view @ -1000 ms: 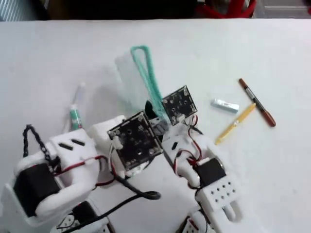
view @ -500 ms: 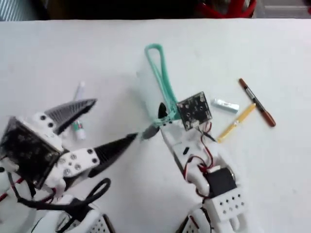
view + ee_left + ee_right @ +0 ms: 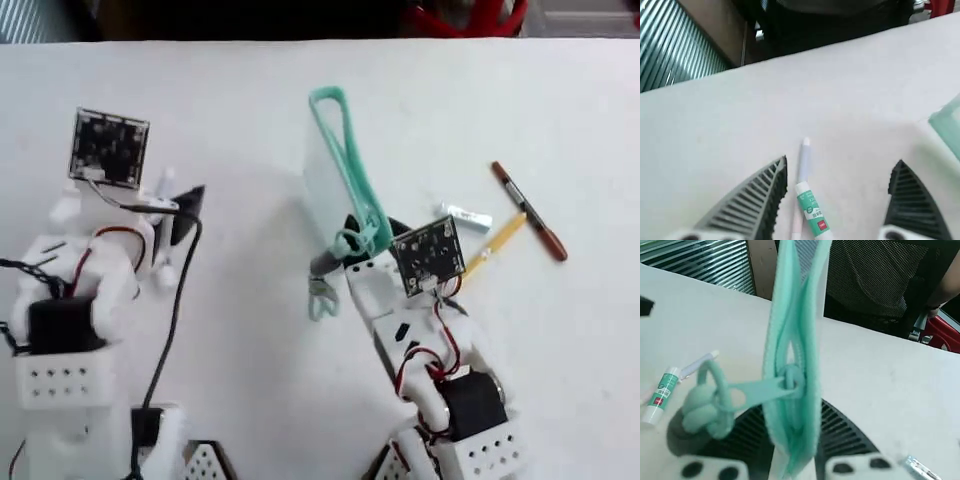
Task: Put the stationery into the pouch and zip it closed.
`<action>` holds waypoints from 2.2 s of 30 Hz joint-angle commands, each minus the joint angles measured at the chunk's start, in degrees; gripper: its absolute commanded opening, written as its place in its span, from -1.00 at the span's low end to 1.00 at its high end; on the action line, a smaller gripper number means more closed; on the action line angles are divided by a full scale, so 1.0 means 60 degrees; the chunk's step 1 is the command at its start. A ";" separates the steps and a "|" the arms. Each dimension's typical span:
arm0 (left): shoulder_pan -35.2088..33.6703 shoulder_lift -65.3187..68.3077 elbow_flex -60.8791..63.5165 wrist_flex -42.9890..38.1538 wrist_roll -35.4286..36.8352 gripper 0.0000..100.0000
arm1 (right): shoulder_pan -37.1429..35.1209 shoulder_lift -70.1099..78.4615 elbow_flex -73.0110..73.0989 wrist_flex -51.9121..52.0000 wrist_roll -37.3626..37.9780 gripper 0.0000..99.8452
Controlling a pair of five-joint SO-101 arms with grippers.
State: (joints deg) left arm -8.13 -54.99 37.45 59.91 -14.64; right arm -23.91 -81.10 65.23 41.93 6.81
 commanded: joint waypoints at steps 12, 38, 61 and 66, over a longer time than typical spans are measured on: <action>-0.1341 0.4491 0.0982 -0.1245 0.2711 -0.41 | -0.1121 -0.0125 0.0425 -0.0081 0.0615 -0.96; -0.1282 1.0498 -0.2227 -0.1685 0.2740 -0.86 | -0.1179 -0.0125 0.0689 -0.0212 0.0645 -0.96; 0.1429 0.6190 -1.1590 0.5993 0.2813 -0.94 | -0.1194 -0.0139 0.0894 -0.0344 0.0601 -0.96; 0.3158 0.4168 -1.0696 0.4454 0.3165 -0.94 | -0.1194 -0.0139 0.0894 -0.0359 0.0601 -0.96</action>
State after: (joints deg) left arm 2.86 -20.00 -28.31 93.67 1.63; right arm -30.77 -82.15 70.51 40.44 10.33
